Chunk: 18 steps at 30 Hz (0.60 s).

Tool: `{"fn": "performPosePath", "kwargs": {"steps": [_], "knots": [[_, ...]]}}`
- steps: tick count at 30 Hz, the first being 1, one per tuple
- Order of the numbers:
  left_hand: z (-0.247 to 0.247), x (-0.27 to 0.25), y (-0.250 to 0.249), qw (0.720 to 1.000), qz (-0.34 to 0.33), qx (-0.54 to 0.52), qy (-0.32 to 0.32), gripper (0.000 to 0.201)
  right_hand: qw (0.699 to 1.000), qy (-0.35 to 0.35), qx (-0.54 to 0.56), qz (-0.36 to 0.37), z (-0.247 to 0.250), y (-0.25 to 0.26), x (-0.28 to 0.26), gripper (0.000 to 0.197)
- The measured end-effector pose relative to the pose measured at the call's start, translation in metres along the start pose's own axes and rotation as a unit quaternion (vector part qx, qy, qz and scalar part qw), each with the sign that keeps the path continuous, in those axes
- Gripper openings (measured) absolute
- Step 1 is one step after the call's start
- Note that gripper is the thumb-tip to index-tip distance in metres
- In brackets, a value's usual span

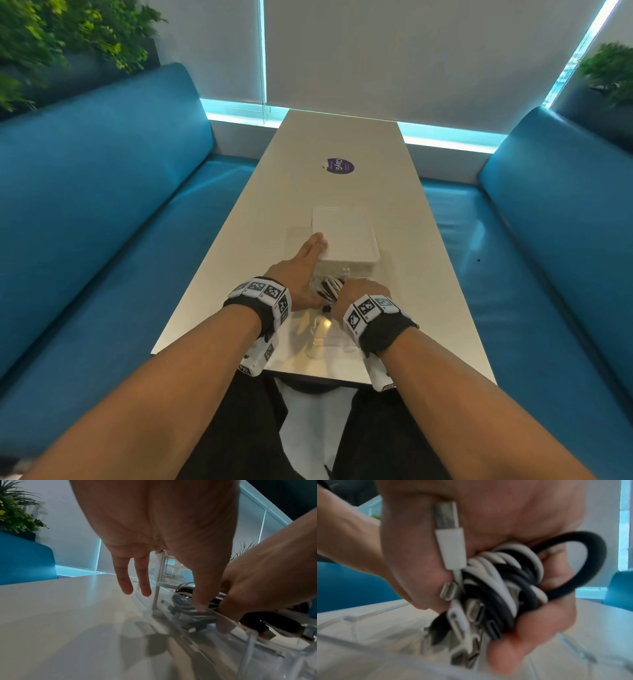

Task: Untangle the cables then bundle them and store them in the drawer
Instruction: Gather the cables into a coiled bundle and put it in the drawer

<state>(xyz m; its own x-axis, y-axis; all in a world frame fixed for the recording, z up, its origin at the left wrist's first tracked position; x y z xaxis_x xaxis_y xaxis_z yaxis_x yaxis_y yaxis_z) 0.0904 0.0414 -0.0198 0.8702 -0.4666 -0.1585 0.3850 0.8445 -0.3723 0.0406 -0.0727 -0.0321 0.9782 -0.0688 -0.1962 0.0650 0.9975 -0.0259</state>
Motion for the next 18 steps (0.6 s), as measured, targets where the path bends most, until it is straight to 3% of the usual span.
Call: {"fn": "performPosePath", "kwargs": {"steps": [4,13,18], "knots": [[0.002,0.001,-0.003,1.0,-0.001,0.012,0.0,0.124,0.998,-0.003,0.054,-0.024,0.001,-0.003,0.0,0.039],[0.002,0.002,-0.002,0.999,0.004,0.041,-0.007,0.126,0.973,0.061,0.221,-0.001,-0.003,0.005,0.006,0.023],[0.003,0.004,-0.004,0.999,0.01,0.045,-0.008,0.127,0.985,0.047,0.168,0.01,0.005,0.008,0.003,0.029]]}}
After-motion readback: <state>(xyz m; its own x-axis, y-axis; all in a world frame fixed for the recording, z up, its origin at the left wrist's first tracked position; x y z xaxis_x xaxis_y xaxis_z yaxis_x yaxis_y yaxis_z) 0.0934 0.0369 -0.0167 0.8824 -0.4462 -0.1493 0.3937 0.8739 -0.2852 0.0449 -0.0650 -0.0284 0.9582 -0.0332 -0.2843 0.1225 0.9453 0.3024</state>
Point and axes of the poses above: each hand's wrist, its own x-axis towards the middle knuckle, its own z-axis out of the back of the hand, y = z × x, the point moved 8 cm from there along x, towards the middle knuckle, and after that the axes turned 10 degrees about z, right-handed, at the moved point
